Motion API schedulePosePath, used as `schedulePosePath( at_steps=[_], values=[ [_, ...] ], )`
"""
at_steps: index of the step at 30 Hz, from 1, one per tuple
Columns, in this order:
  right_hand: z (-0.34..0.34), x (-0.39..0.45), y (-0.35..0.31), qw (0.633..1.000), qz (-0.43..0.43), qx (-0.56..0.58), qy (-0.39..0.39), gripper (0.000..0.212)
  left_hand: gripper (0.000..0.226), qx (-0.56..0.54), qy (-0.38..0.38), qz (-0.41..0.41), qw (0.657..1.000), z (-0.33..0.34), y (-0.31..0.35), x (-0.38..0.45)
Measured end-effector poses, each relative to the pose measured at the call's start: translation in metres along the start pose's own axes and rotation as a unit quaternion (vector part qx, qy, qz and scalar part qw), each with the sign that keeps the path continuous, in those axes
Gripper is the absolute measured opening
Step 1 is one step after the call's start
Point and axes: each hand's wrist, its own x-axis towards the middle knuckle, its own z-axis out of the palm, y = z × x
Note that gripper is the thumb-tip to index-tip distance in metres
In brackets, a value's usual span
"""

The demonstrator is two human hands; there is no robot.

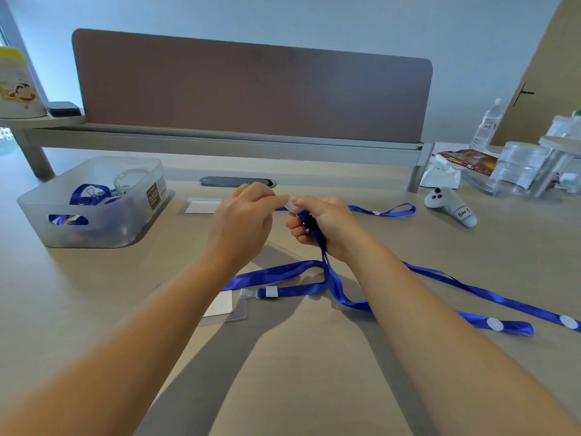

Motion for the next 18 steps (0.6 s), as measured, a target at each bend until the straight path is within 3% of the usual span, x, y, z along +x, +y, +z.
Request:
schedulePosePath(
  at_steps=[5, 9, 12, 18],
  values=[
    [0.002, 0.003, 0.000, 0.999, -0.053, -0.006, -0.002, 0.027, 0.025, -0.160, 0.000, -0.157, 0.975, 0.002, 0.008, 0.005],
    [0.003, 0.004, 0.001, 0.991, -0.105, -0.080, 0.005, 0.023, 0.020, -0.303, -0.029, -0.272, 0.913, -0.004, 0.007, 0.016],
    [0.004, 0.004, 0.001, 0.984, -0.135, -0.113, 0.021, 0.018, 0.019, -0.327, -0.066, -0.298, 0.894, -0.007, 0.003, 0.021],
    [0.004, 0.003, 0.000, 0.975, -0.156, -0.157, 0.025, 0.023, 0.023, -0.288, -0.134, -0.287, 0.904, -0.009, 0.000, 0.022]
  ],
)
